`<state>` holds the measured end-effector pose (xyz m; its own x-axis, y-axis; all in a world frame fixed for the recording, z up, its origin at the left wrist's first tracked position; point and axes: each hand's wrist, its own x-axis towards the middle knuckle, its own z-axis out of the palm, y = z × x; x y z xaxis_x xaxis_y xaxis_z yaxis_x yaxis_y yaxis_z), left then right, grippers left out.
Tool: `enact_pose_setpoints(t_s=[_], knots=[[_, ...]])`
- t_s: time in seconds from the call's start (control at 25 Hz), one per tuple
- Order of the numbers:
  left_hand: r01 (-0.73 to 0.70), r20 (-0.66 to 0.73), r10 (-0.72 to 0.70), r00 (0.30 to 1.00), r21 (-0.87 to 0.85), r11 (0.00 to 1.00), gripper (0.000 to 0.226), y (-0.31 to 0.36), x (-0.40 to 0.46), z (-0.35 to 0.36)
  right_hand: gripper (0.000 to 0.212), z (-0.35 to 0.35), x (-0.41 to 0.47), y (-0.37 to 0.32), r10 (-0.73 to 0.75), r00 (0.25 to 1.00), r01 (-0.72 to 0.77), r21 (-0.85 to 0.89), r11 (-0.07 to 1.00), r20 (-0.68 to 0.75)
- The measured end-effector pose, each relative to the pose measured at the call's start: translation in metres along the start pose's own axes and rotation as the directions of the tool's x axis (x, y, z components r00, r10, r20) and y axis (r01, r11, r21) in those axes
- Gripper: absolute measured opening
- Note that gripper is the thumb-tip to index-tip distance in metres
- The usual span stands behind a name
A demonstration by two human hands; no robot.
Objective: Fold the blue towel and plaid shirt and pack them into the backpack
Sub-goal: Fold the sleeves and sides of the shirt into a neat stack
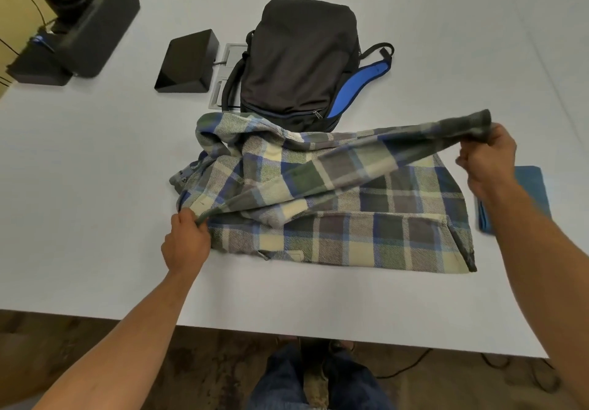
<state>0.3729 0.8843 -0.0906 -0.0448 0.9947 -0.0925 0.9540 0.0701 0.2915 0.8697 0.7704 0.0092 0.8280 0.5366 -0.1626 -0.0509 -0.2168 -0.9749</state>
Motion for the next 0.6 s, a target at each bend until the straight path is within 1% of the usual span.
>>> enact_pose_setpoints(t_s=[0.08, 0.16, 0.24, 0.32, 0.4, 0.48, 0.52, 0.56, 0.6], knots=[[0.049, -0.001, -0.049, 0.999, -0.028, 0.998, 0.028, 0.006, 0.002, 0.000, 0.030, 0.010, 0.002, -0.020, -0.025, 0.998, 0.016, 0.133, 0.991, 0.060], [0.093, -0.002, -0.093, 0.996, -0.104, 0.990, 0.024, 0.008, 0.004, 0.004, 0.023, 0.018, 0.003, -0.033, -0.074, 0.991, 0.042, 0.275, 0.960, 0.109], [0.119, 0.020, -0.118, 0.993, -0.194, 0.974, 0.020, 0.004, 0.005, 0.010, 0.021, 0.021, 0.003, -0.034, -0.097, 0.985, 0.041, 0.356, 0.934, 0.140], [0.132, 0.024, -0.130, 0.991, -0.280, 0.951, 0.013, -0.002, 0.004, 0.013, 0.020, 0.020, 0.003, -0.026, -0.063, 0.985, -0.005, 0.398, 0.917, 0.158], [0.126, -0.038, -0.142, 0.989, -0.288, 0.949, 0.016, -0.004, -0.007, 0.013, 0.018, 0.016, -0.001, -0.019, -0.034, 0.985, -0.039, 0.412, 0.910, 0.168], [0.083, -0.164, -0.139, 0.977, -0.309, 0.948, 0.027, 0.001, -0.029, 0.017, 0.015, 0.016, -0.007, -0.015, -0.028, 0.984, -0.044, 0.394, 0.918, 0.175], [-0.005, -0.211, -0.070, 0.975, -0.333, 0.943, 0.028, 0.008, -0.045, 0.019, 0.014, 0.017, -0.009, -0.014, -0.026, 0.984, -0.046, 0.389, 0.920, 0.178], [-0.150, -0.224, 0.076, 0.972, -0.334, 0.930, 0.027, 0.016, -0.063, 0.026, 0.014, 0.019, -0.012, -0.016, -0.022, 0.983, -0.051, 0.390, 0.920, 0.180], [-0.325, -0.199, 0.274, 0.941, -0.295, 0.899, 0.024, 0.026, -0.080, 0.034, 0.013, 0.021, -0.014, -0.018, -0.025, 0.982, -0.054, 0.402, 0.914, 0.190]])
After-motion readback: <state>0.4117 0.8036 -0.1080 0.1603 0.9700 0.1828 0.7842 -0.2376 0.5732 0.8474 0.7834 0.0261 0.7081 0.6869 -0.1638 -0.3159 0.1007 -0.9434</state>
